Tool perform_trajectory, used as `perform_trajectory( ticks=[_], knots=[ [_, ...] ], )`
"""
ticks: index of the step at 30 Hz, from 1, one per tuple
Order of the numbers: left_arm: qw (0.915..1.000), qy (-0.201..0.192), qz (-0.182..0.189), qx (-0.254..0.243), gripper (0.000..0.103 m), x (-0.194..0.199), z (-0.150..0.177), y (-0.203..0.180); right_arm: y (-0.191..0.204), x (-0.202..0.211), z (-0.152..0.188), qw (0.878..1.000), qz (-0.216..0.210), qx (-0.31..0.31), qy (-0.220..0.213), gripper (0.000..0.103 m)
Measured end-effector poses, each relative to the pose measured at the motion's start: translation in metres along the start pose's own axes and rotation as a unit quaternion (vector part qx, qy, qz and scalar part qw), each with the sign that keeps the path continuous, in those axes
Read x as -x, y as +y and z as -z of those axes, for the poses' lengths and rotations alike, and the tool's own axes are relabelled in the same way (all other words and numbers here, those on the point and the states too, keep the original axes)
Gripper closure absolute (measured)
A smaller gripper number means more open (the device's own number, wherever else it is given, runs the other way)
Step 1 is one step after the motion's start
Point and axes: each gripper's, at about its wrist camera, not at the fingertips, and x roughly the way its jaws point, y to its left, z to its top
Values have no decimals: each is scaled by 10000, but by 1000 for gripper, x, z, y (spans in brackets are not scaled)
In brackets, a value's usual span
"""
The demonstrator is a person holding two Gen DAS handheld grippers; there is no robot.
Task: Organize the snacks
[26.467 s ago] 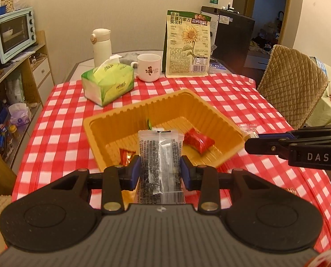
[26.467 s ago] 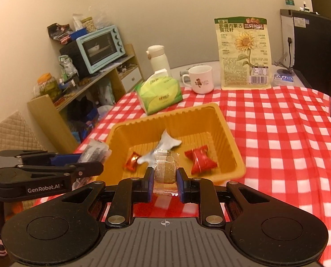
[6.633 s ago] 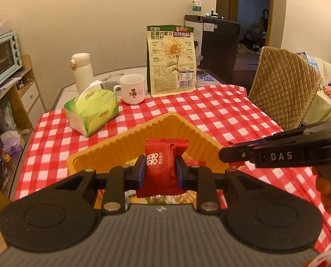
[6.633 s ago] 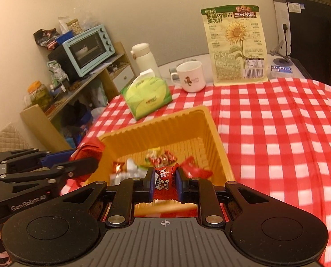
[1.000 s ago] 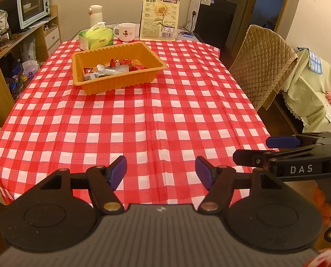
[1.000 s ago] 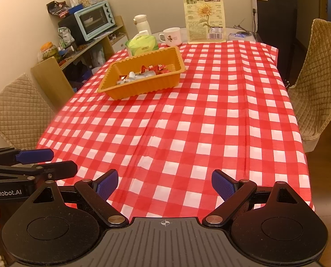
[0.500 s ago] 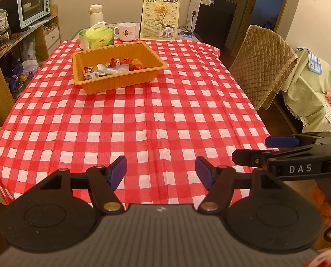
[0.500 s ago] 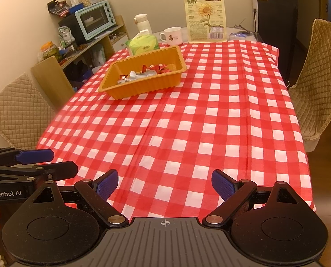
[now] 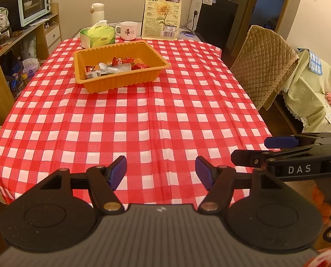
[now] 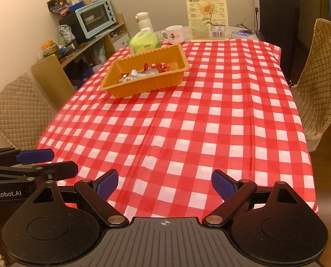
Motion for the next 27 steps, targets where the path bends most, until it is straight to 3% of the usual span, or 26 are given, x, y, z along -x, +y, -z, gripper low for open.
perform_trajectory(
  ticks=[24,27],
  knots=[
    [10000,16,16,34,37,-6,-1,13,8,-14,-3,10000,-18,-3,68,13],
    [10000,26,17,36,33,-9,-5,18,10,-20,-7,10000,-17,-20,85,13]
  ],
)
